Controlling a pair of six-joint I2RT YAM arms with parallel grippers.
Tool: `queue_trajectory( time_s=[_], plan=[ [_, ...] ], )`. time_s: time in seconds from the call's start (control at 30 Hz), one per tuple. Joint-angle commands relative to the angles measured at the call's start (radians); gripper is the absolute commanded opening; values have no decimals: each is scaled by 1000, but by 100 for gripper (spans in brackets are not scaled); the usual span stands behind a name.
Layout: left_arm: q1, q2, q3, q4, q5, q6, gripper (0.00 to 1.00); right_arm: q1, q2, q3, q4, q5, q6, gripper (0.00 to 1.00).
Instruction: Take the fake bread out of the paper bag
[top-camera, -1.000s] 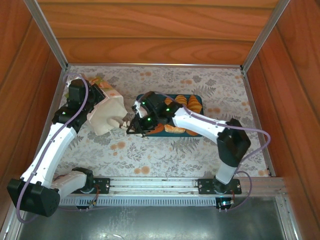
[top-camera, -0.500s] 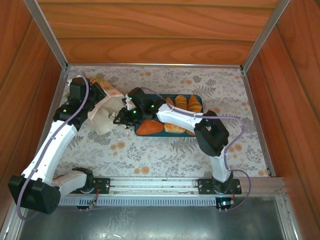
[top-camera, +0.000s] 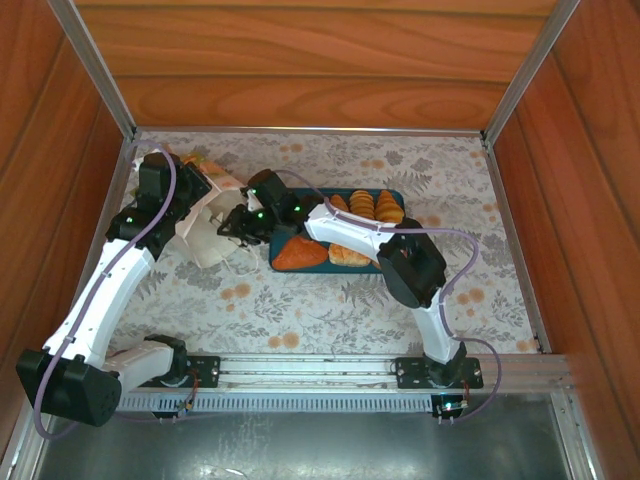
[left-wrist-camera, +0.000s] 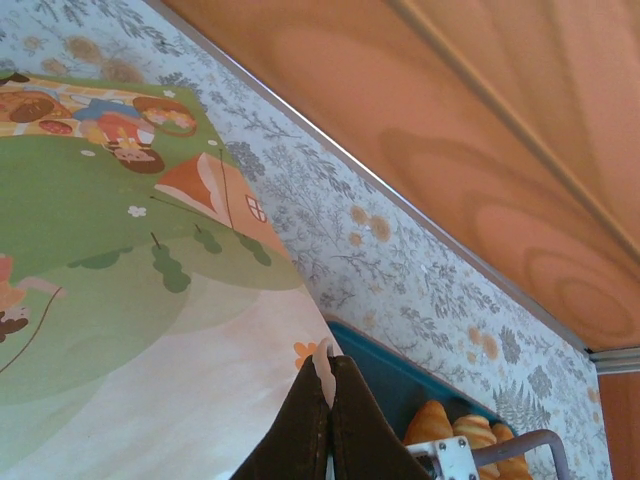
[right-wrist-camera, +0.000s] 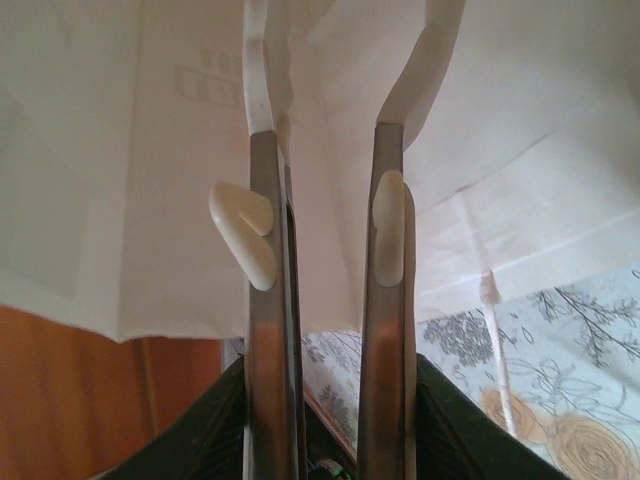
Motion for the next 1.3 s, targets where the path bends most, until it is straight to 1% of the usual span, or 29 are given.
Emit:
queue_trajectory(
  time_s=[0.0, 0.07, 0.3, 0.43, 0.5, 0.63, 0.73, 0.83, 0.9, 1.07, 1.27],
  plan=[
    [0, 20, 49, 16, -25, -21, 0, 9, 17, 46, 43, 60, 47, 40],
    [0, 36, 68, 16, -25, -25, 0, 14, 13, 40, 57, 98, 69, 40],
    [0, 61, 96, 18, -32, -31, 0, 38, 1, -36, 181, 153, 101, 39],
    [1, 67, 94, 20, -31, -43, 0, 52, 30, -28, 212, 150, 119, 38],
    [0, 69, 96, 22, -26, -45, 0, 59, 42, -33, 234, 164, 130, 38],
    [1, 66, 94, 22, -15, -43, 0, 64, 68, -32, 281, 230, 174, 38],
    [0, 62, 93, 22, -10, -41, 0, 76, 99, -4, 304, 238, 207, 38],
    [-1, 58, 91, 22, -15, -38, 0, 93, 127, 24, 293, 253, 201, 38],
    [-1, 56, 91, 23, -12, -38, 0, 105, 128, 4, 316, 298, 189, 38],
    [0, 45, 81, 24, -12, -36, 0, 104, 139, 10, 319, 345, 152, 38],
    [-1, 40, 80, 25, -1, -29, 0, 87, 182, 51, 300, 324, 193, 40]
  ],
)
